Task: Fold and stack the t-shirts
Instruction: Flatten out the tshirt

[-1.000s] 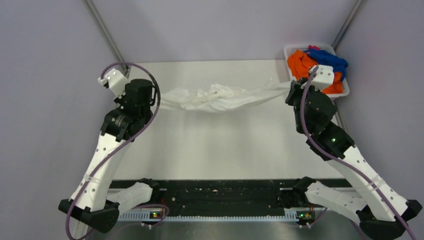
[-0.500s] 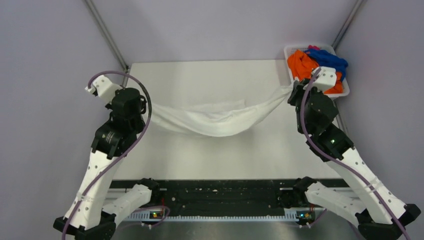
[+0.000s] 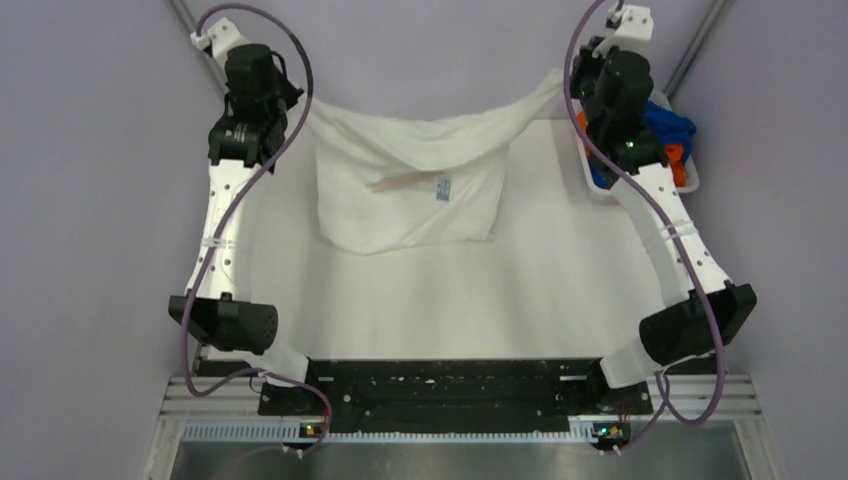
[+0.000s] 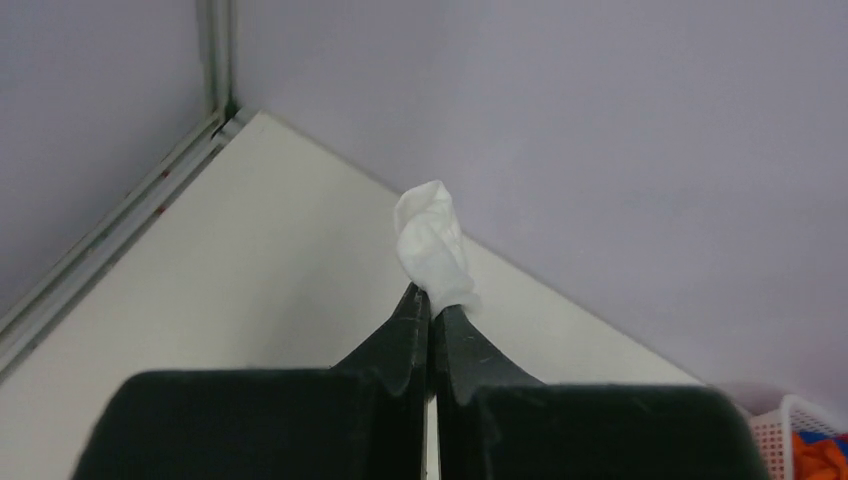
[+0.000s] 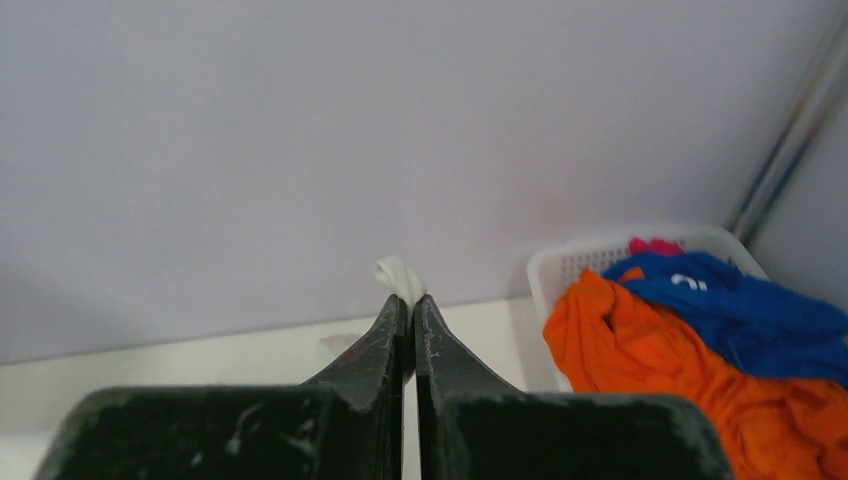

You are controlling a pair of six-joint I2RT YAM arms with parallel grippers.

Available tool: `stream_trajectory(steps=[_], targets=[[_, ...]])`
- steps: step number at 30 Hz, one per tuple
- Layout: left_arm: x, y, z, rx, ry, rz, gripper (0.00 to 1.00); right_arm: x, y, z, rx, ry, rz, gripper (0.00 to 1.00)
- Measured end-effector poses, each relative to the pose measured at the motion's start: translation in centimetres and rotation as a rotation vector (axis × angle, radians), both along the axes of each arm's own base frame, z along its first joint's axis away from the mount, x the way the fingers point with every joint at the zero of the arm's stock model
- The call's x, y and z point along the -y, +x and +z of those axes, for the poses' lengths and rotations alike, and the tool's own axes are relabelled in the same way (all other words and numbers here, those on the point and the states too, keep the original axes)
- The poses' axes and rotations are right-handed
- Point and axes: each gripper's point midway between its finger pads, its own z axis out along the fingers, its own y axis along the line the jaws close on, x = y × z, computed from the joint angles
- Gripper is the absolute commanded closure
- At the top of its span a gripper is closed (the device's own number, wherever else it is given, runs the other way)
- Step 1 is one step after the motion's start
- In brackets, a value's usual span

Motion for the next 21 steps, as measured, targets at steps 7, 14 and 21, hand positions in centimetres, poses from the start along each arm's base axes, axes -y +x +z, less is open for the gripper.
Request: stream_trajectory(steps=[7, 14, 21], targets=[[0.0, -1.1, 10.3, 0.238, 0.013, -0.085, 1.00, 0.5, 0.5, 11.0, 0.232, 0.045, 0.060, 1.00], [-2.0, -7.0, 4.3, 0.139, -0.022, 0.005, 1.00, 3.6, -2.7, 5.5, 0.096, 0.028, 0.015, 1.00], [-0.9, -12.7, -18.3, -0.371, -0.154, 0.039, 0.87, 4.9, -5.1, -10.6, -0.399, -0.037, -0.027, 1.00]])
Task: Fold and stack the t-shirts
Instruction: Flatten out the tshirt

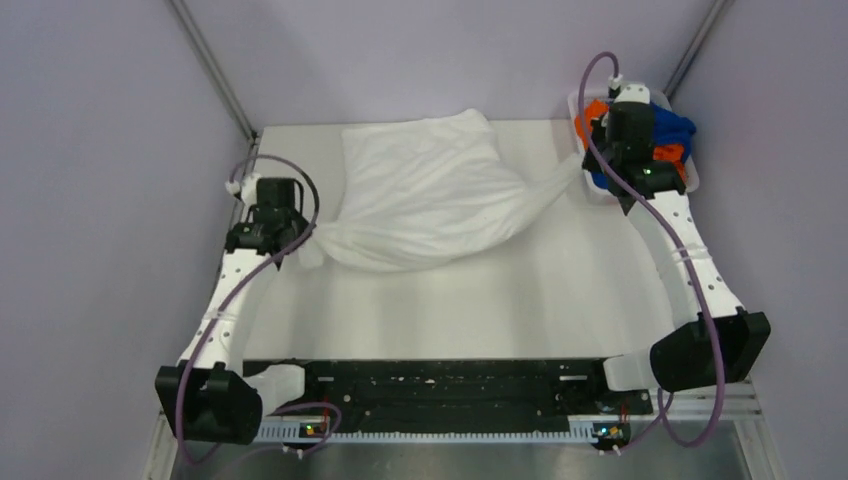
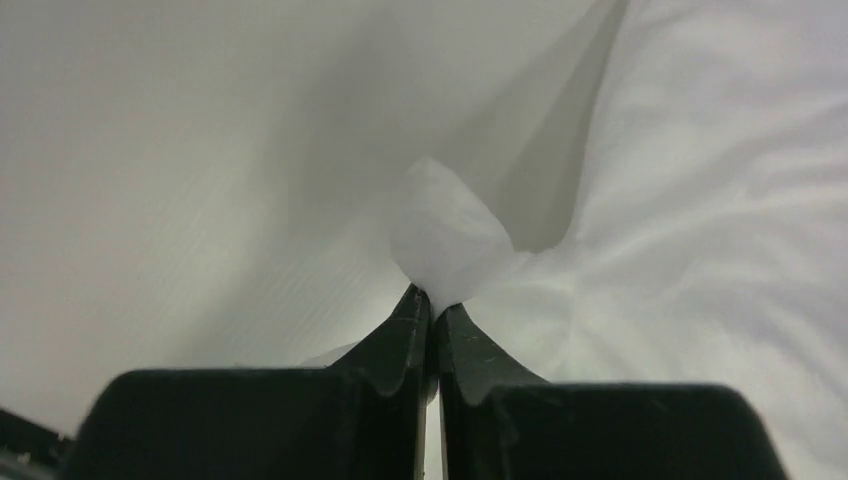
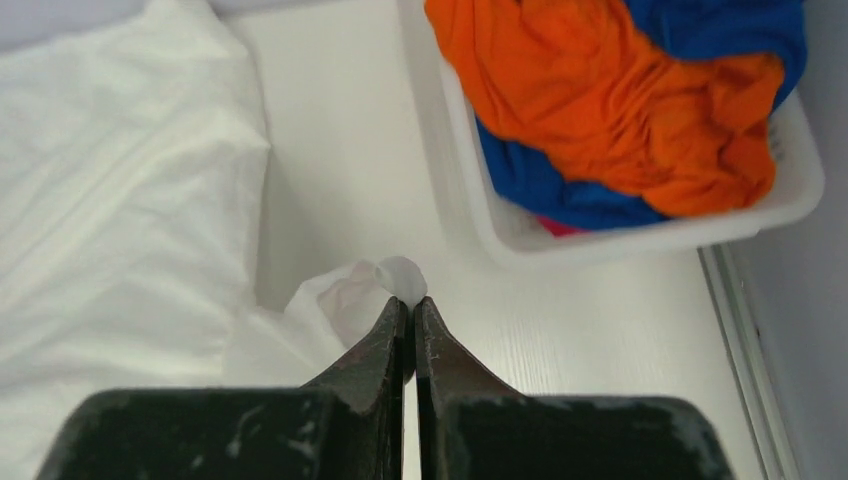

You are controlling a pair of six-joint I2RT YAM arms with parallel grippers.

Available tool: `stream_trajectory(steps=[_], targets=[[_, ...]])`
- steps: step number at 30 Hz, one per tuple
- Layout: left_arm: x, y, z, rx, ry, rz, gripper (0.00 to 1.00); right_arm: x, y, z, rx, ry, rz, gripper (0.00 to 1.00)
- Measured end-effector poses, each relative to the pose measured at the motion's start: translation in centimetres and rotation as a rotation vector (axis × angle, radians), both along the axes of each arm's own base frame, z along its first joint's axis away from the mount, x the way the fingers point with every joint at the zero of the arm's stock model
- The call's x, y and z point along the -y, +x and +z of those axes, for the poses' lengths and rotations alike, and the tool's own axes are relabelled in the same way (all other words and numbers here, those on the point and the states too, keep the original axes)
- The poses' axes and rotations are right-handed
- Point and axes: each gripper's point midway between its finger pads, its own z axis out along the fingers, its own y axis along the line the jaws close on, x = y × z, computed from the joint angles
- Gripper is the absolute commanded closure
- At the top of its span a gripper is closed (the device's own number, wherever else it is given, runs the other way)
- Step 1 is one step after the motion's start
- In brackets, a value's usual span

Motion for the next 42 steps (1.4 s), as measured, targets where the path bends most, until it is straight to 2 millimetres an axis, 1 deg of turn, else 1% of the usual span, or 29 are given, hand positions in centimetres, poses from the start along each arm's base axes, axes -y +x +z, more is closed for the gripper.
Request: stream_trajectory(steps=[1, 2, 3, 4, 5, 7, 8, 9, 10, 11, 13, 14, 16, 17, 19, 20, 22, 23, 24, 25, 27, 29, 31, 33, 35, 37, 38, 39, 42], targets=[[0.5, -1.1, -3.3, -0.081, -0.026, -0.012, 0.78, 0.1, -0.3, -1.9, -0.058, -0.005, -0.004, 1.00], [1.0, -2.5, -6.5, -0.167, -0.052, -0.024, 0.66, 0.1, -0.5, -3.7, -0.112, -0.009, -0.009, 0.98], [1.5, -4.2, -9.7, -0.266, -0.081, -0.034, 0.57, 0.2, -0.5, -5.3, -0.160, -0.012, -0.017, 0.93], [1.8, -5.4, -11.6, -0.340, -0.094, -0.042, 0.50, 0.3, -0.5, -7.1, -0.214, -0.014, -0.030, 0.82], [2.0, -6.8, -13.4, -0.421, -0.108, -0.036, 0.48, 0.4, -0.4, -8.5, -0.254, -0.014, -0.042, 0.68], [2.1, -7.9, -14.9, -0.509, -0.119, -0.020, 0.41, 0.6, 0.0, -11.4, -0.332, -0.020, -0.076, 0.49], [2.1, -8.0, -15.2, -0.531, -0.121, -0.014, 0.38, 0.8, 0.1, -12.6, -0.363, -0.021, -0.097, 0.35], [2.2, -7.8, -15.2, -0.539, -0.125, -0.013, 0.17, 1.0, 0.2, -13.2, -0.379, -0.021, -0.117, 0.15], [2.3, -7.5, -15.0, -0.537, -0.130, -0.016, 0.03, 1.2, 0.1, -13.7, -0.392, -0.025, -0.135, 0.04], [2.4, -7.1, -14.7, -0.530, -0.132, -0.024, 0.02, 1.4, 0.1, -13.9, -0.397, -0.028, -0.149, 0.02], [2.9, -5.6, -13.4, -0.492, -0.141, -0.040, 0.01, 1.7, 0.1, -13.5, -0.384, -0.031, -0.176, 0.01], [3.2, -4.6, -12.5, -0.465, -0.144, -0.051, 0.01, 1.7, 0.1, -13.2, -0.370, -0.032, -0.179, 0.01], [4.5, -1.9, -10.2, -0.388, -0.144, -0.104, 0.01, 1.3, -0.1, -12.5, -0.339, -0.030, -0.180, 0.01], [5.2, -0.8, -9.3, -0.357, -0.147, -0.133, 0.01, 0.7, -0.4, -12.3, -0.318, -0.024, -0.170, 0.01], [7.6, 2.2, -7.4, -0.287, -0.158, -0.227, 0.01, -1.6, -1.9, -12.7, -0.301, -0.011, -0.113, 0.01], [9.3, 4.0, -6.6, -0.254, -0.169, -0.288, 0.01, -3.5, -2.9, -13.3, -0.303, 0.000, -0.061, 0.01], [12.0, 6.7, -6.1, -0.223, -0.196, -0.385, 0.01, -7.0, -4.5, -14.9, -0.318, 0.033, 0.038, 0.01], [13.6, 8.3, -6.3, -0.217, -0.211, -0.433, 0.01, -9.1, -5.4, -16.3, -0.336, 0.060, 0.094, 0.01], [14.9, 9.8, -6.8, -0.215, -0.221, -0.475, 0.01, -10.3, -6.1, -17.2, -0.352, 0.076, 0.127, 0.01], [16.0, 11.0, -7.6, -0.224, -0.228, -0.505, 0.01, -11.9, -7.2, -19.0, -0.383, 0.098, 0.169, 0.01], [17.8, 12.5, -9.8, -0.257, -0.243, -0.554, 0.01, -13.2, -8.6, -21.2, -0.433, 0.114, 0.197, 0.01], [19.1, 13.2, -12.5, -0.306, -0.264, -0.593, 0.01, -14.2, -10.1, -23.4, -0.477, 0.129, 0.209, 0.01], [19.8, 12.9, -14.8, -0.360, -0.282, -0.610, 0.01, -14.8, -11.3, -25.2, -0.506, 0.152, 0.215, 0.01], [20.1, 12.5, -16.6, -0.402, -0.298, -0.617, 0.01, -14.9, -12.3, -26.9, -0.534, 0.173, 0.209, 0.01], [20.3, 12.2, -17.5, -0.421, -0.306, -0.622, 0.01, -14.8, -12.8, -28.3, -0.561, 0.174, 0.192, 0.01], [20.3, 11.5, -18.4, -0.438, -0.313, -0.624, 0.01, -14.6, -12.6, -29.4, -0.577, 0.167, 0.170, 0.01], [20.3, 11.1, -19.0, -0.445, -0.316, -0.623, 0.01, -14.5, -12.2, -29.6, -0.576, 0.162, 0.158, 0.01], [20.5, 10.9, -18.9, -0.431, -0.330, -0.626, 0.01, -14.7, -11.8, -29.5, -0.571, 0.166, 0.156, 0.01], [20.3, 8.9, -18.9, -0.400, -0.341, -0.627, 0.01, -15.0, -8.6, -29.4, -0.545, 0.177, 0.128, 0.01]])
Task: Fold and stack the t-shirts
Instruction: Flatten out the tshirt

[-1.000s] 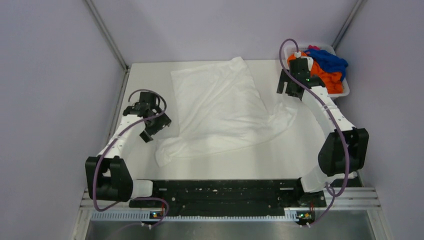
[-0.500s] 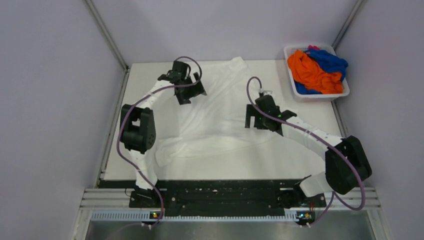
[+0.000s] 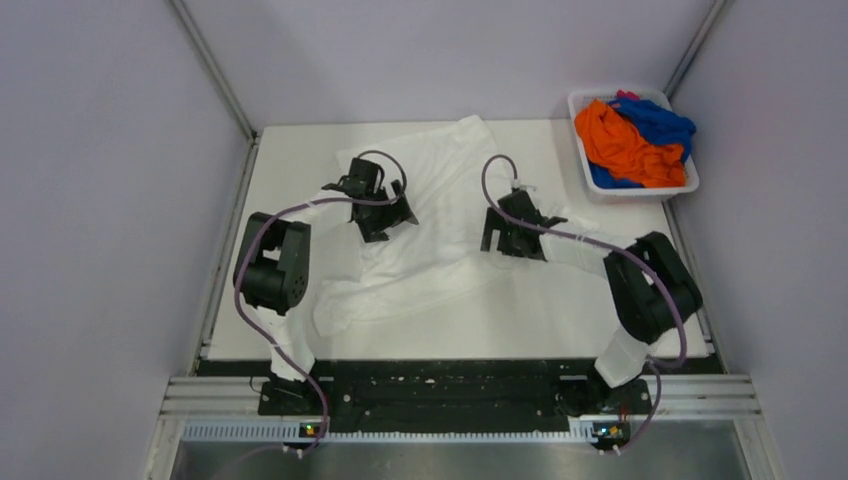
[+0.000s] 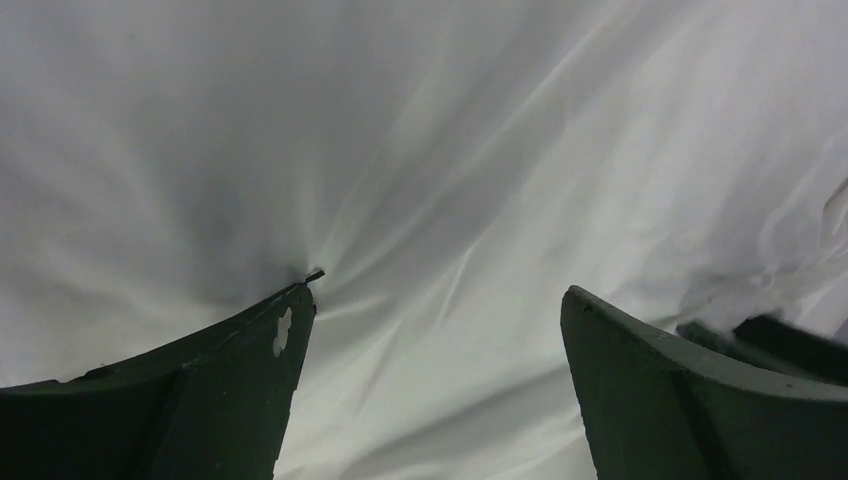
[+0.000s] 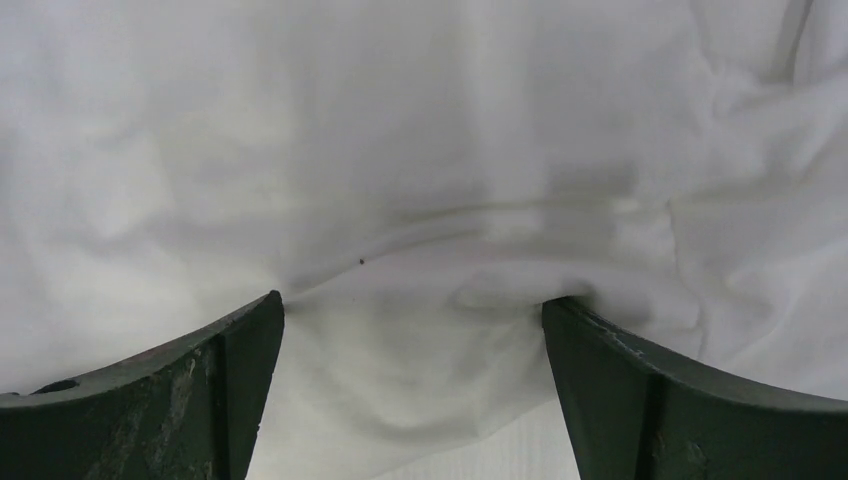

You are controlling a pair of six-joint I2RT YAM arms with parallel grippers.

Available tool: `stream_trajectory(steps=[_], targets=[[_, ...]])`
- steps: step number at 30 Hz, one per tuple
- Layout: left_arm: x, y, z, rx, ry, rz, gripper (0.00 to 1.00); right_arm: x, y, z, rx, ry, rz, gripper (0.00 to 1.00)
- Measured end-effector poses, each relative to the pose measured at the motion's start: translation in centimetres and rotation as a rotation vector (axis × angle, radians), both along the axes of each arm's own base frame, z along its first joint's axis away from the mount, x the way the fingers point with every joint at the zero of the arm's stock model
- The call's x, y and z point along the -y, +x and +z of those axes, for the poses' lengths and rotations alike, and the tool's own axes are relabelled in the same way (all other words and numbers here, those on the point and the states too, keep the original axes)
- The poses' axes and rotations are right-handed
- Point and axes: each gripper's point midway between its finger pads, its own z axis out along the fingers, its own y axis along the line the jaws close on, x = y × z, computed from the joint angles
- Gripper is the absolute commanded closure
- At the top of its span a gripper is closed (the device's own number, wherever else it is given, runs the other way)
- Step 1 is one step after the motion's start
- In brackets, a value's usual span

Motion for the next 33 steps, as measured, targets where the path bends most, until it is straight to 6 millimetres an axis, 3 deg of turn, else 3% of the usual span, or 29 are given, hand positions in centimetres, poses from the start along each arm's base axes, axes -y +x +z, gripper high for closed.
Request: stream_trajectory(steps=[3, 6, 8, 12, 16, 18, 21, 24, 26, 29, 33], targets=[[0.7, -3.5, -0.1, 0.004, -0.015, -0.014, 0.01, 0.0, 4.7, 0.3, 0.031, 0.014, -0.042, 0.02], [3.3, -7.7, -0.2, -0.003, -0.033, -0.074, 0.01, 0.1, 9.7, 0.6, 0.072, 0.031, -0.072, 0.02], [6.3, -10.7, -0.2, -0.012, -0.062, -0.145, 0.01, 0.0, 13.6, 0.9, 0.089, 0.031, -0.070, 0.02], [12.5, -14.6, 0.0, -0.026, -0.124, -0.287, 0.01, -2.0, 22.5, 1.6, 0.165, 0.051, -0.010, 0.01], [18.4, -14.1, 0.5, 0.002, -0.152, -0.382, 0.01, -3.7, 27.8, 1.9, 0.216, 0.038, 0.068, 0.01], [19.8, -12.8, 0.7, 0.024, -0.141, -0.388, 0.01, -3.7, 28.9, 2.1, 0.232, 0.020, 0.087, 0.01], [20.0, -10.5, 1.2, 0.071, -0.094, -0.369, 0.01, -3.2, 29.1, 2.4, 0.227, -0.011, 0.108, 0.01], [18.8, -9.1, 2.2, 0.124, -0.043, -0.343, 0.01, -1.9, 29.1, 3.3, 0.234, -0.044, 0.101, 0.01], [17.8, -8.7, 3.1, 0.156, -0.013, -0.325, 0.01, -0.2, 28.0, 4.2, 0.229, -0.077, 0.081, 0.01], [14.9, -8.9, 4.7, 0.209, 0.051, -0.285, 0.01, 2.9, 24.6, 6.6, 0.216, -0.125, 0.021, 0.01], [8.8, -10.1, 6.5, 0.233, 0.145, -0.184, 0.01, 6.8, 17.2, 12.0, 0.276, -0.078, -0.096, 0.01]])
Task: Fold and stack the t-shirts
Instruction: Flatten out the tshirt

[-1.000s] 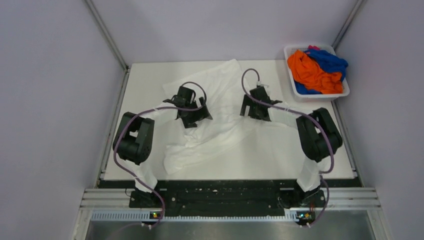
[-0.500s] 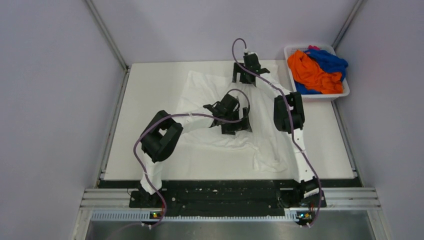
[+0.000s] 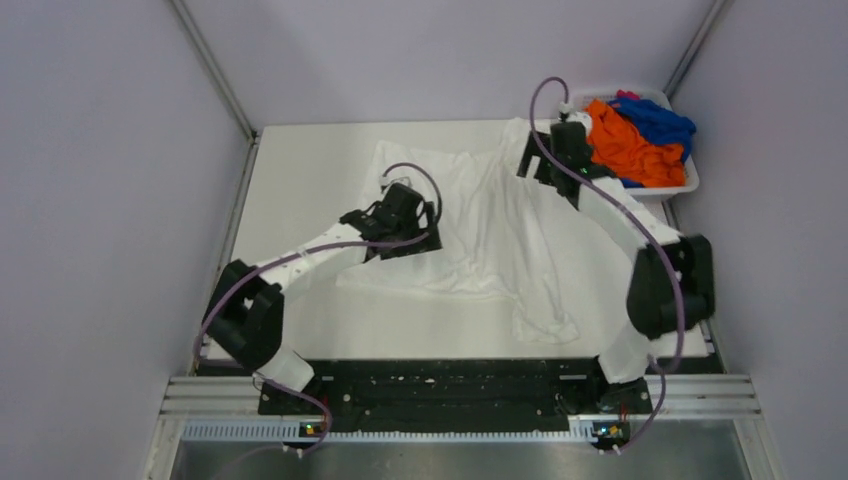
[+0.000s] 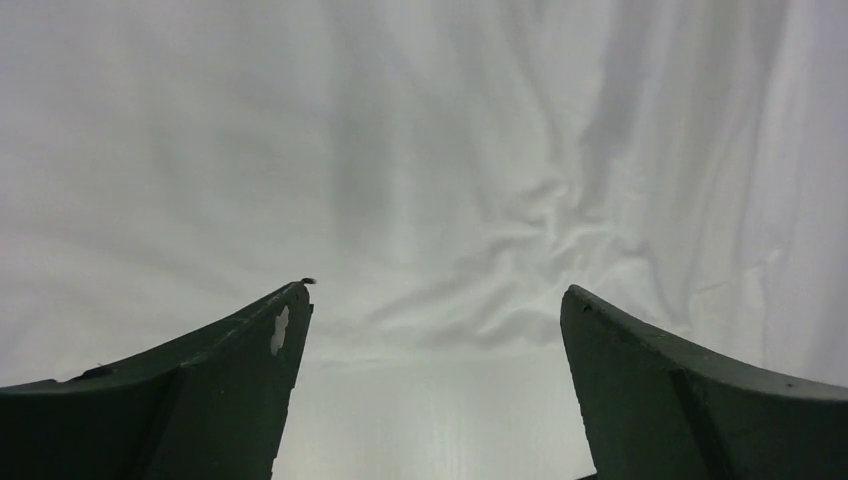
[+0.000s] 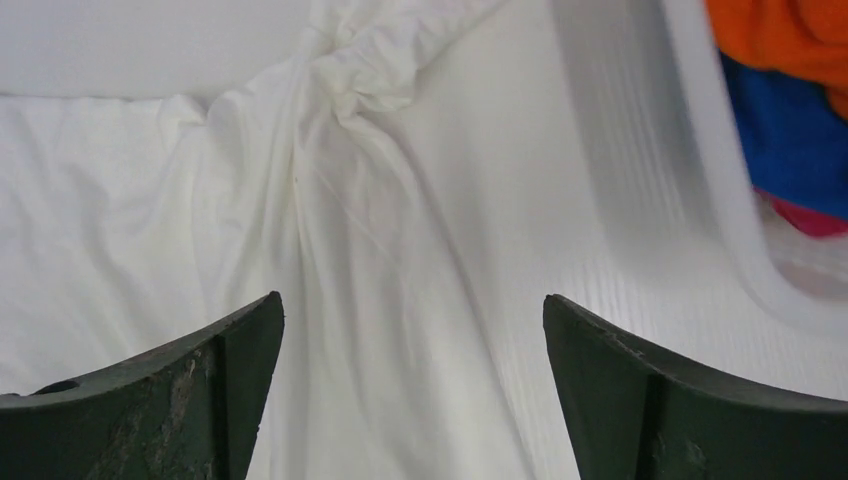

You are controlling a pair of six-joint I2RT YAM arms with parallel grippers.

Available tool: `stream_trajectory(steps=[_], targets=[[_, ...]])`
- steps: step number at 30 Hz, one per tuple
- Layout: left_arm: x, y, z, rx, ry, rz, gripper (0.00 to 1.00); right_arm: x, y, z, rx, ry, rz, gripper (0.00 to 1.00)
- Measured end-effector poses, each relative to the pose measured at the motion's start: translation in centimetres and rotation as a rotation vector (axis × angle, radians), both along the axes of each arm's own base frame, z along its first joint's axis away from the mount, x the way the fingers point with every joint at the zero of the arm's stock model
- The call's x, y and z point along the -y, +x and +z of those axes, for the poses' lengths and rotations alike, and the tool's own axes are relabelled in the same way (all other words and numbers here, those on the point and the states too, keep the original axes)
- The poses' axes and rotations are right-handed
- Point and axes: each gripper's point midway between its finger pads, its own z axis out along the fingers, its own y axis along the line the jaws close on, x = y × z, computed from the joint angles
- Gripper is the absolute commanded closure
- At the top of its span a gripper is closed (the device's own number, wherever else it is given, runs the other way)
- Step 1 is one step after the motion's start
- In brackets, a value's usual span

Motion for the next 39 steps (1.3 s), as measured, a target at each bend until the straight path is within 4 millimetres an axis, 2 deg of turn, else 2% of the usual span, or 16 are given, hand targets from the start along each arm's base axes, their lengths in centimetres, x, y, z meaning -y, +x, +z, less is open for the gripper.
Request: stream_trajectory(steps=[3, 5, 6, 9, 12, 14, 19, 27, 32, 33, 35, 36, 37, 39], targets=[[-6.6, -0.8, -0.7, -0.024, 0.038, 0.152, 0.01, 2.7, -5.6, 3.6, 0.128, 0.105, -0.081, 0.01], [-11.3, -1.8, -2.1, -0.057, 0.071, 0.272, 0.01, 4.4, -9.2, 4.8, 0.215, 0.172, -0.136, 0.01], [-13.7, -2.7, -2.9, -0.078, 0.099, 0.335, 0.01, 5.2, -10.6, 4.7, 0.239, 0.193, -0.166, 0.01], [-18.0, -5.4, -4.3, -0.128, 0.157, 0.451, 0.01, 6.3, -13.7, 2.8, 0.248, 0.224, -0.222, 0.01], [-20.3, -6.2, -4.3, -0.136, 0.172, 0.531, 0.04, 7.1, -16.1, 0.1, 0.214, 0.238, -0.272, 0.01], [-21.4, -6.0, -4.2, -0.133, 0.171, 0.580, 0.06, 7.4, -17.2, -0.6, 0.205, 0.250, -0.303, 0.01], [-23.4, -5.7, -5.2, -0.155, 0.165, 0.655, 0.16, 7.6, -17.7, 0.2, 0.231, 0.285, -0.334, 0.01], [-22.4, -5.0, -8.5, -0.272, 0.087, 0.626, 0.35, 7.9, -18.4, -1.0, 0.183, 0.283, -0.372, 0.01], [-22.6, -4.7, -8.6, -0.269, 0.081, 0.629, 0.47, 8.1, -18.7, -1.7, 0.155, 0.276, -0.386, 0.02], [-22.7, -4.6, -8.7, -0.269, 0.084, 0.630, 0.51, 8.1, -18.7, -1.7, 0.154, 0.276, -0.387, 0.02], [-22.8, -4.3, -8.8, -0.262, 0.084, 0.630, 0.69, 8.1, -18.8, -1.8, 0.148, 0.278, -0.391, 0.02], [-22.8, -4.2, -8.8, -0.260, 0.082, 0.632, 0.88, 8.1, -18.9, -1.9, 0.144, 0.278, -0.393, 0.02], [-22.8, -4.0, -8.9, -0.257, 0.079, 0.632, 1.00, 8.1, -19.0, -2.0, 0.139, 0.279, -0.395, 0.02], [-22.7, -3.6, -9.1, -0.252, 0.067, 0.630, 1.00, 8.1, -19.1, -2.2, 0.133, 0.284, -0.403, 0.02]])
